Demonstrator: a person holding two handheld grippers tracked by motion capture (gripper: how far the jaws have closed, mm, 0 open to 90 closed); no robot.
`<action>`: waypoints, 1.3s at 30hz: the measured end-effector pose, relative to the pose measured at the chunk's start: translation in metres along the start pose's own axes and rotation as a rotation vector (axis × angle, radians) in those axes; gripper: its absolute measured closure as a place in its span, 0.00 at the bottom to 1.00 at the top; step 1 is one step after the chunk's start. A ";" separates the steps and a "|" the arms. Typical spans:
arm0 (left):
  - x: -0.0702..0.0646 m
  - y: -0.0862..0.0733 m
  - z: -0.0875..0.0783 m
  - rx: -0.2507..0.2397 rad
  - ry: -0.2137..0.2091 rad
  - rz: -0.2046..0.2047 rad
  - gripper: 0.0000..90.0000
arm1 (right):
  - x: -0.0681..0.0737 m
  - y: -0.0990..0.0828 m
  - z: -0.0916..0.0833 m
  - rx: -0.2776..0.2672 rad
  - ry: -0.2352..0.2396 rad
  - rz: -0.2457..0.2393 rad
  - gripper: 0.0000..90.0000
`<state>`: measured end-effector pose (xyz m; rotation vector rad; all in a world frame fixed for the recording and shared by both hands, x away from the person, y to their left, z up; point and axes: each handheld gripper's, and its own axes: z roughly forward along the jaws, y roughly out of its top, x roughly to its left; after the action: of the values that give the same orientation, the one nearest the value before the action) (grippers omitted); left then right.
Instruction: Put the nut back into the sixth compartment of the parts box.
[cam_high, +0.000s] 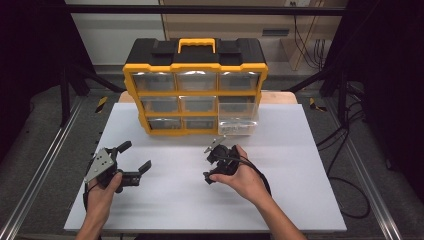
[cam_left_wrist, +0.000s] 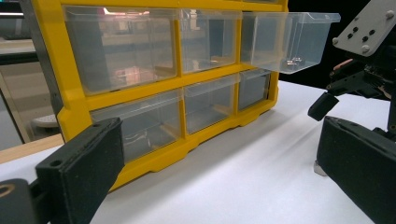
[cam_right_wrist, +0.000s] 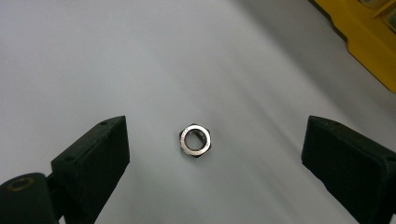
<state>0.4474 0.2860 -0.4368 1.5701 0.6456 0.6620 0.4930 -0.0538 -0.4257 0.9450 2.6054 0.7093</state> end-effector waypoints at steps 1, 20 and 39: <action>0.000 0.000 0.000 0.001 0.000 0.000 0.01 | 0.000 0.000 0.000 0.000 0.000 -0.004 0.08; 0.001 0.001 -0.001 -0.007 0.003 -0.004 0.01 | -0.001 0.005 0.005 0.031 0.022 0.006 0.27; 0.002 0.001 -0.001 -0.006 0.003 -0.003 0.01 | 0.000 0.009 0.016 0.088 0.071 -0.018 0.53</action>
<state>0.4475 0.2881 -0.4355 1.5628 0.6482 0.6637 0.5042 -0.0424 -0.4345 0.9362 2.7238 0.6390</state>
